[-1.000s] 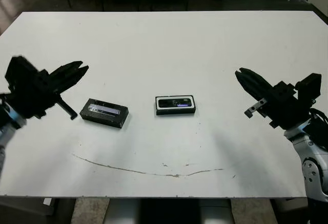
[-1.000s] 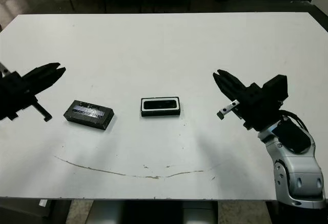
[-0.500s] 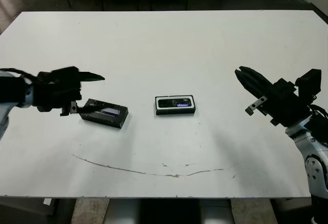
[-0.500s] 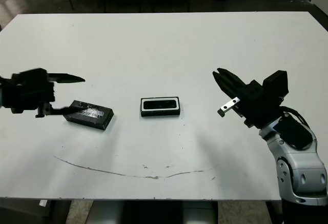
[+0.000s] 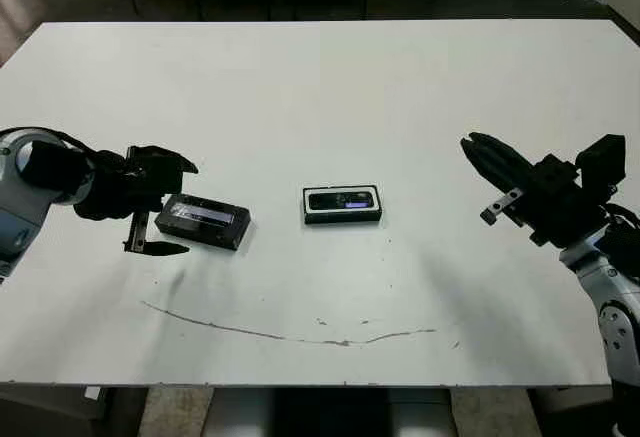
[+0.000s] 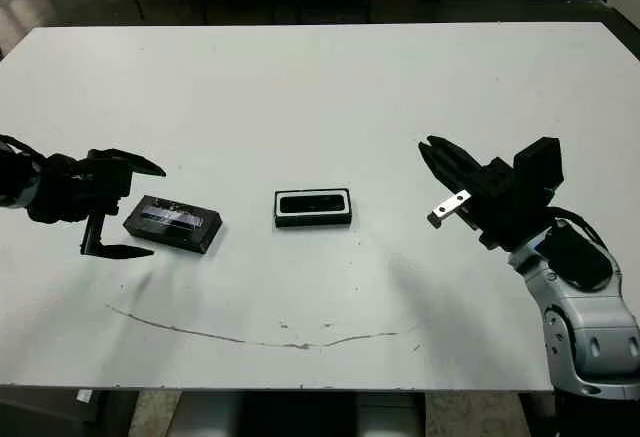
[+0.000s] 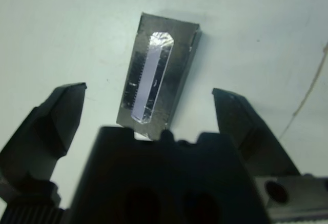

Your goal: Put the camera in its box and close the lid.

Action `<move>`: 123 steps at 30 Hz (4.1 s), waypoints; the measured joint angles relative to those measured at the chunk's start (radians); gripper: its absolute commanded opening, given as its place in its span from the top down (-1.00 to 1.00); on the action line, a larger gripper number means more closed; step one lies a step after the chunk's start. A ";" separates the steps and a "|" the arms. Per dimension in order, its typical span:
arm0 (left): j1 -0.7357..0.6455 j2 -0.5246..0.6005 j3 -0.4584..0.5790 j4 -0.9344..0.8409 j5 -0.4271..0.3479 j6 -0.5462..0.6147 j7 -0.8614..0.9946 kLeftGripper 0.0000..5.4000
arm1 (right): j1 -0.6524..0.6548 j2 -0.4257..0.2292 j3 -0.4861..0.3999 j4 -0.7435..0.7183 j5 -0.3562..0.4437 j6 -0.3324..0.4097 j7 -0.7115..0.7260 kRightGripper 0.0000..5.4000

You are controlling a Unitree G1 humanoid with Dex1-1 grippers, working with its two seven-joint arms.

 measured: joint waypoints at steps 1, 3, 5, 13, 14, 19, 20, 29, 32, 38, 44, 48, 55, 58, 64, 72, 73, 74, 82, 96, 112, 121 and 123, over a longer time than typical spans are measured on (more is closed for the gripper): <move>-0.007 -0.002 -0.006 0.009 0.011 0.000 -0.002 -1.00 | 0.000 0.000 0.001 0.000 0.000 0.000 0.000 1.00; -0.024 -0.010 -0.022 0.029 0.032 0.001 -0.007 -1.00 | 0.000 -0.002 0.002 0.001 0.001 0.000 0.003 1.00; -0.043 -0.022 -0.032 0.059 0.049 0.003 -0.010 -1.00 | 0.001 -0.003 0.003 0.002 0.001 0.000 0.004 1.00; -0.111 -0.074 -0.076 0.184 0.120 0.000 -0.012 -0.84 | 0.007 -0.006 0.007 0.014 0.002 -0.010 0.013 1.00; -0.120 -0.079 -0.085 0.197 0.132 0.001 -0.012 -0.76 | 0.008 -0.006 0.007 0.016 0.002 -0.011 0.014 1.00; -0.161 -0.105 -0.123 0.269 0.188 -0.008 -0.013 -0.58 | 0.012 -0.007 0.008 0.029 0.002 -0.018 0.030 1.00; -0.164 -0.113 -0.129 0.288 0.192 -0.015 -0.014 -0.51 | 0.013 -0.008 0.008 0.029 0.002 -0.019 0.030 1.00; -0.235 -0.162 -0.180 0.400 0.243 -0.099 -0.024 0.20 | 0.016 -0.013 0.008 0.036 0.002 -0.031 0.047 1.00; -0.251 -0.174 -0.194 0.431 0.266 -0.144 -0.022 0.37 | 0.021 -0.016 0.008 0.037 0.004 -0.031 0.050 1.00; -0.274 -0.197 -0.200 0.503 0.277 -0.207 -0.022 0.52 | 0.030 -0.019 0.007 0.037 0.015 -0.031 0.062 1.00; -0.242 -0.189 -0.172 0.454 0.263 -0.196 -0.024 0.56 | 0.032 -0.020 0.009 0.039 0.016 -0.031 0.066 1.00; -0.198 -0.181 -0.142 0.375 0.238 -0.155 -0.040 0.56 | 0.032 -0.020 0.012 0.040 0.015 -0.031 0.065 1.00; -0.149 -0.170 -0.086 0.246 0.150 0.063 -0.130 0.56 | 0.032 -0.019 0.019 0.039 0.017 -0.026 0.064 1.00; -0.090 -0.166 -0.013 0.208 0.061 0.102 -0.125 0.56 | 0.033 -0.019 0.021 0.039 0.019 -0.025 0.064 1.00; -0.008 -0.164 0.144 0.176 -0.114 0.178 -0.069 0.56 | 0.032 -0.018 0.027 0.040 0.020 -0.025 0.063 1.00; 0.097 -0.159 0.216 0.007 -0.129 0.262 0.140 0.56 | 0.033 -0.017 0.027 0.039 0.040 -0.017 0.063 1.00; 0.112 -0.156 0.214 -0.037 -0.110 0.286 0.175 0.56 | 0.033 -0.017 0.027 0.039 0.042 -0.017 0.063 1.00; 0.124 -0.152 0.205 -0.088 -0.084 0.324 0.208 0.56 | 0.033 -0.017 0.027 0.040 0.044 -0.017 0.063 1.00; 0.045 -0.160 0.057 -0.181 -0.026 0.513 0.241 0.56 | 0.030 -0.018 0.034 0.045 0.046 -0.017 0.063 1.00; -0.158 -0.302 -0.115 0.067 -0.050 0.589 0.129 0.56 | 0.036 -0.019 0.038 0.019 0.043 -0.016 0.032 1.00; -0.184 -0.352 -0.098 0.126 -0.120 0.616 0.126 0.56 | 0.047 -0.018 0.039 0.017 0.044 -0.016 0.029 1.00; -0.196 -0.383 -0.117 0.114 -0.144 0.632 0.120 0.56 | 0.057 -0.018 0.040 0.005 0.036 -0.016 0.023 1.00; -0.199 -0.388 -0.123 0.112 -0.146 0.633 0.119 0.56 | 0.060 -0.018 0.041 0.002 0.033 -0.016 0.018 1.00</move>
